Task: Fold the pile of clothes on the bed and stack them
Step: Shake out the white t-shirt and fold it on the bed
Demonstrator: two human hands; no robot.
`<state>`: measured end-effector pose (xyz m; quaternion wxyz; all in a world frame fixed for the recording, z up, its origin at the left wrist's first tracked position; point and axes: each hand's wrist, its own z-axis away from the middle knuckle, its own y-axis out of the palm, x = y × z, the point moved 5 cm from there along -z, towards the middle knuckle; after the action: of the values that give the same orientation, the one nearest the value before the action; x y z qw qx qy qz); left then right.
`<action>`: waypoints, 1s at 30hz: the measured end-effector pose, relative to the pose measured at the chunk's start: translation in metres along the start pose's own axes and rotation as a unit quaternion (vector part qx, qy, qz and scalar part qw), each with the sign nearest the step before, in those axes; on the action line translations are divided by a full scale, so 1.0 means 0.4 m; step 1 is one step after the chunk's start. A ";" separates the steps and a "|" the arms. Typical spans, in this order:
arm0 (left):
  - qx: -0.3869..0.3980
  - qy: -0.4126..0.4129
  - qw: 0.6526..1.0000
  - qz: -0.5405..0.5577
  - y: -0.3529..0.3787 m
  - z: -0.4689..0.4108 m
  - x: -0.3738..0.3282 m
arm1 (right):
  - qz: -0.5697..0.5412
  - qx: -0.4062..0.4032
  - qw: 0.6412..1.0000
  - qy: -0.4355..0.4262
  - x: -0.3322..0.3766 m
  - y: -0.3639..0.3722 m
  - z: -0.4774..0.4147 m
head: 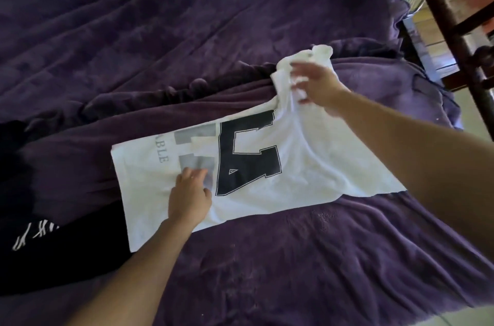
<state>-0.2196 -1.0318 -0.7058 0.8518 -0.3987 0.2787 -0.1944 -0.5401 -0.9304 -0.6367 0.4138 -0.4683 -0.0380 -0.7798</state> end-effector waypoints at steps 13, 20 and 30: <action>-0.107 0.230 0.963 -0.090 0.002 -0.120 -0.378 | 0.370 0.009 0.927 -0.068 0.055 -0.099 -0.223; -0.040 0.125 0.991 0.002 -0.020 -0.245 -0.415 | 0.364 0.044 0.904 -0.221 0.104 -0.159 -0.125; -0.160 0.098 0.980 0.066 -0.109 -0.198 -0.431 | 0.625 0.183 0.695 -0.304 -0.245 -0.133 0.201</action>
<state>-0.4068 -1.0082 -0.6580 0.7564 -0.4895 0.4141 -0.1290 -0.4986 -0.8000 -0.6488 0.8495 -0.5102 -0.0020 -0.1339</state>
